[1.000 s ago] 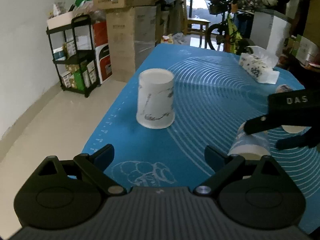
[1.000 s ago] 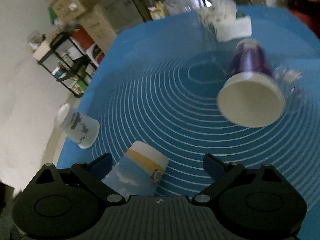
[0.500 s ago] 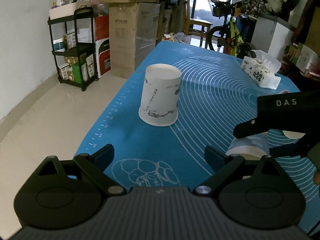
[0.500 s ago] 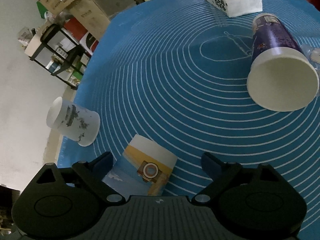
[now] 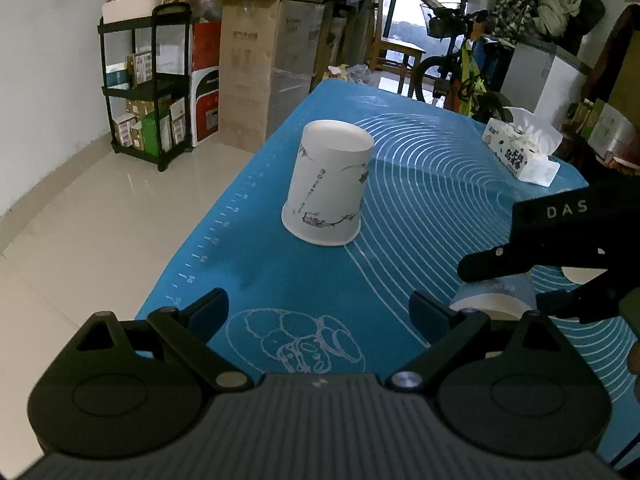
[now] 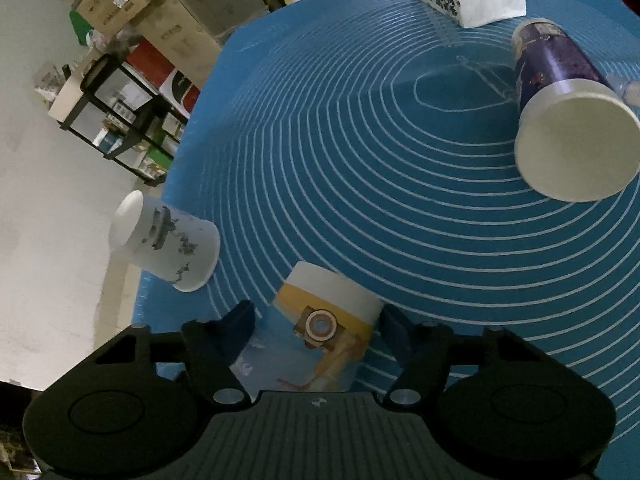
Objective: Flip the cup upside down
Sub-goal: 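Rotate the banded cup in the right tool so its rim faces down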
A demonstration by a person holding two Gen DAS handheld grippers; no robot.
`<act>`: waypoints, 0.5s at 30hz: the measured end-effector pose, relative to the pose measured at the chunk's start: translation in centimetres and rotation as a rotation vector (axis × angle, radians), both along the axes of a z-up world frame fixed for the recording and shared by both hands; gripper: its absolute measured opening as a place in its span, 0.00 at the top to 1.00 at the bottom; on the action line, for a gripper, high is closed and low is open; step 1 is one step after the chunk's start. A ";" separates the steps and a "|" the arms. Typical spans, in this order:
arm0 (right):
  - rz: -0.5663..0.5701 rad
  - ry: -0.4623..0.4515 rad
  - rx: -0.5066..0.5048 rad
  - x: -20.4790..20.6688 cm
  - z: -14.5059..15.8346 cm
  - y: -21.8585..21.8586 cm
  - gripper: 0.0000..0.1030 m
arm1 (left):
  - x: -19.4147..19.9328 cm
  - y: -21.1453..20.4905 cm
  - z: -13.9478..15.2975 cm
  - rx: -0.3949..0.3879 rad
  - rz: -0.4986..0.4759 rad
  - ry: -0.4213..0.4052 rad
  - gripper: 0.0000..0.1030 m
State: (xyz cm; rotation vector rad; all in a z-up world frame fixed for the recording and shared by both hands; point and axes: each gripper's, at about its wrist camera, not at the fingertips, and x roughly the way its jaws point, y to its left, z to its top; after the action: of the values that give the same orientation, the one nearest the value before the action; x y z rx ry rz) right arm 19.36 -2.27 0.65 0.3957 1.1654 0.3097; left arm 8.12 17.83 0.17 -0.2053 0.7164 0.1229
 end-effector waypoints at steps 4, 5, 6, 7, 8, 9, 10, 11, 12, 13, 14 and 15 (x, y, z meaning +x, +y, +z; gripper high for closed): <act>0.008 -0.015 0.016 -0.4 0.0 -0.1 0.32 | -0.1 -0.1 0.0 -0.021 -0.009 -0.007 0.07; 0.017 -0.029 0.010 -0.6 0.2 0.0 0.33 | -0.1 -0.2 0.0 -0.025 -0.014 -0.008 0.07; 0.030 -0.049 0.000 -0.9 0.4 0.3 0.33 | -0.1 -0.2 0.0 -0.027 -0.018 -0.009 0.07; 0.050 -0.078 -0.018 -1.2 0.8 0.6 0.33 | -0.1 -0.3 0.0 -0.027 -0.022 -0.010 0.07; 0.063 -0.102 -0.032 -1.6 1.1 0.7 0.33 | -0.2 -0.2 0.0 -0.026 -0.023 -0.012 0.07; 0.073 -0.135 -0.052 -2.0 1.4 0.9 0.35 | -0.2 -0.3 0.0 -0.025 -0.022 -0.013 0.07; 0.077 -0.160 -0.065 -2.2 1.8 0.9 0.35 | -0.2 -0.4 0.1 -0.027 -0.022 -0.016 0.07; 0.075 -0.189 -0.074 -2.5 2.1 0.8 0.37 | -0.3 -0.4 0.1 -0.029 -0.024 -0.019 0.07; 0.068 -0.215 -0.082 -2.7 2.4 0.5 0.38 | -0.3 -0.5 0.1 -0.031 -0.026 -0.022 0.07; 0.058 -0.238 -0.087 -2.9 2.7 0.1 0.39 | -0.3 -0.6 0.1 -0.030 -0.030 -0.022 0.07; 0.049 -0.255 -0.084 -3.0 2.8 -0.4 0.39 | -0.3 -0.7 0.1 -0.029 -0.033 -0.022 0.07; 0.046 -0.257 -0.080 -3.1 2.9 -0.8 0.39 | -0.3 -1.0 0.1 -0.029 -0.036 -0.022 0.07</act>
State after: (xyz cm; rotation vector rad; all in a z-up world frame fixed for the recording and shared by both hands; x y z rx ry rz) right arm 16.29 -3.04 3.50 0.2512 0.9320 0.3421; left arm 7.85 16.87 0.25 -0.2211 0.7002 0.0764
